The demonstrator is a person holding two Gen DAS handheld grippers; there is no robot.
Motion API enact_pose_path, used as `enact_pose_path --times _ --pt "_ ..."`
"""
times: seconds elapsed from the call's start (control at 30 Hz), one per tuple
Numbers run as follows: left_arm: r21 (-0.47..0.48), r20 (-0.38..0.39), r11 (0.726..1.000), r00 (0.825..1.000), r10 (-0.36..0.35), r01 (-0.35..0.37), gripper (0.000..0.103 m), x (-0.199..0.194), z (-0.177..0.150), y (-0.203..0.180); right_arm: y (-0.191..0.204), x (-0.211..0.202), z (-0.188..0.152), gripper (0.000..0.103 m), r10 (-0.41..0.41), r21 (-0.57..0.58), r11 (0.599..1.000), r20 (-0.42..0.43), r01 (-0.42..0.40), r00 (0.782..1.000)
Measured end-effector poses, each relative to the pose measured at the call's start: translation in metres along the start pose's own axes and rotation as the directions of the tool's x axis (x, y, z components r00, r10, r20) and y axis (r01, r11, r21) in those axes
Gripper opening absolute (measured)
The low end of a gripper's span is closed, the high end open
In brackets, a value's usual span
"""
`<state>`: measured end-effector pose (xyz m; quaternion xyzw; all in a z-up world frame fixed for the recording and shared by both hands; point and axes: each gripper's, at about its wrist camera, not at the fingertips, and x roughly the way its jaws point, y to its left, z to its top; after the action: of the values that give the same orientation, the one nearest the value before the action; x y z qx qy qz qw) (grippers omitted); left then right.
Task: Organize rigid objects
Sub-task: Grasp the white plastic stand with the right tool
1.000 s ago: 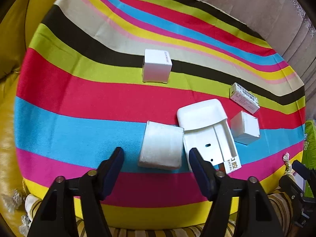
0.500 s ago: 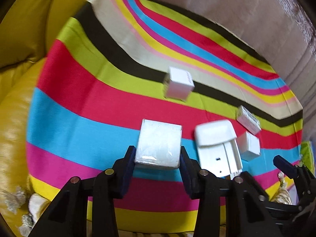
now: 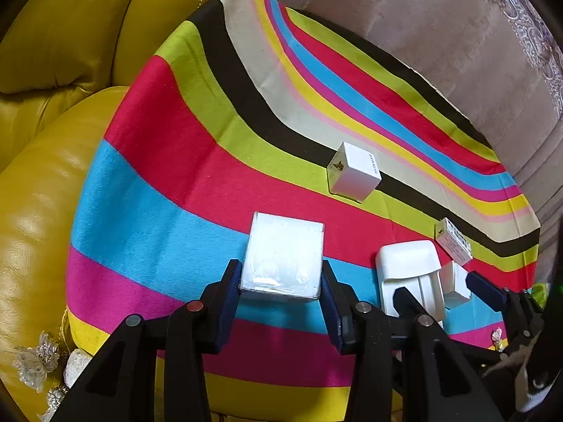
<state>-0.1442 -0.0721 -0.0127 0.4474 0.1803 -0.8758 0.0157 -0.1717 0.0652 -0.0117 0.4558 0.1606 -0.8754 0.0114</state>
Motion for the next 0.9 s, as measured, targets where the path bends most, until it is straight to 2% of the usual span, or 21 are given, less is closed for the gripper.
enact_pose_path --times 0.47,0.73,0.77,0.83,0.87,0.9 --pt "-0.002 -0.012 0.999 0.999 -0.034 0.034 0.044 0.009 0.000 0.001 0.016 0.028 0.011 0.091 -0.089 -0.037 0.996 -0.067 0.087 0.994" --pt "0.004 -0.013 0.999 0.999 -0.035 0.036 0.044 0.008 -0.002 0.003 0.013 0.034 0.012 0.091 -0.080 -0.021 0.997 -0.066 0.079 0.995" --pt "0.004 -0.013 0.999 0.999 -0.036 0.036 0.044 0.008 -0.002 0.003 0.011 0.034 0.012 0.089 -0.070 -0.014 0.997 -0.067 0.070 0.995" --pt "0.004 -0.012 0.999 0.999 -0.035 0.035 0.044 0.008 -0.002 0.003 0.009 0.033 0.011 0.079 -0.022 -0.003 1.000 -0.064 0.022 0.998" --pt "0.005 -0.011 0.999 0.999 -0.035 0.035 0.044 0.008 -0.002 0.003 0.010 0.032 0.011 0.070 -0.012 -0.005 1.000 -0.062 0.012 0.998" --pt "0.005 -0.010 0.999 0.999 -0.035 0.035 0.044 0.008 -0.002 0.003 0.012 0.031 0.011 0.069 -0.013 -0.012 1.000 -0.059 0.013 0.998"
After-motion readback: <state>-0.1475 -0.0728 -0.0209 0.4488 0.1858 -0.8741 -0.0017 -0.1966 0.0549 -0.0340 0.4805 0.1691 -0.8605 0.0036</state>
